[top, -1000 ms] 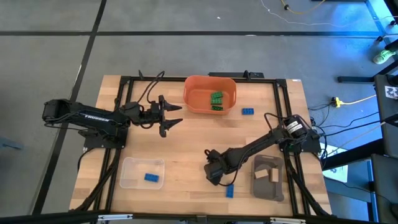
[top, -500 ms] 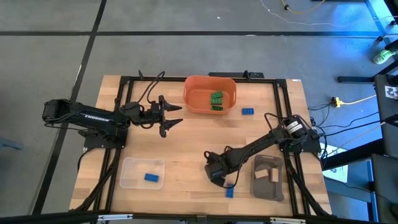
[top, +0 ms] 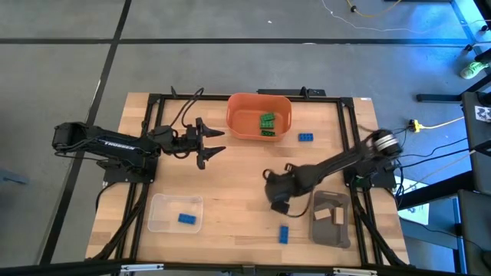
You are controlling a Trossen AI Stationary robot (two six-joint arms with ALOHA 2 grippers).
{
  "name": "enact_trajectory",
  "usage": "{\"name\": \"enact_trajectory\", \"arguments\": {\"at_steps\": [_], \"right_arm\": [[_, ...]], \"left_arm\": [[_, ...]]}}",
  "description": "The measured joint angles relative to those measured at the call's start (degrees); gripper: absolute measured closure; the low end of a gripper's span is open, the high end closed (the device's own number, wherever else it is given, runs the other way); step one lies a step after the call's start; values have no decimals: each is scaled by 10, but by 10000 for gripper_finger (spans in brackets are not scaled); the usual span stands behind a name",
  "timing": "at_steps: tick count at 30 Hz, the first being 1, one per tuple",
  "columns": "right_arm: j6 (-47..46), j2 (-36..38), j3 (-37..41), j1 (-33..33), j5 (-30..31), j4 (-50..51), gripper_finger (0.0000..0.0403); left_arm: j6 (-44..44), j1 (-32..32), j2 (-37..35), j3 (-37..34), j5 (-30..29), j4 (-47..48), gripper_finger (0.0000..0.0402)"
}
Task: Sort & place blocks by color
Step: Put the brown block into the black transparent bin
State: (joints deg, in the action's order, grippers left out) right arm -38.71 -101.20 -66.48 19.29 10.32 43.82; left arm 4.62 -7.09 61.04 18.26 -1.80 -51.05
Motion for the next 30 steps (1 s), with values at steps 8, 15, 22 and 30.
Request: {"name": "enact_trajectory", "arguments": {"at_steps": [8,15,22,30], "right_arm": [[79,182,207,-23,61,-365,276],[296,250,283,-79,90,-644,276],[404,261,280,-153,1,-735,276],[403,252,280,-170,-25,-738,276]], "left_arm": [[12,0,0,0,23,0,140],[52,0,0,12,82,0,140],[84,0,0,27,104,0,140],[88,0,0,27,91,6,140]]}}
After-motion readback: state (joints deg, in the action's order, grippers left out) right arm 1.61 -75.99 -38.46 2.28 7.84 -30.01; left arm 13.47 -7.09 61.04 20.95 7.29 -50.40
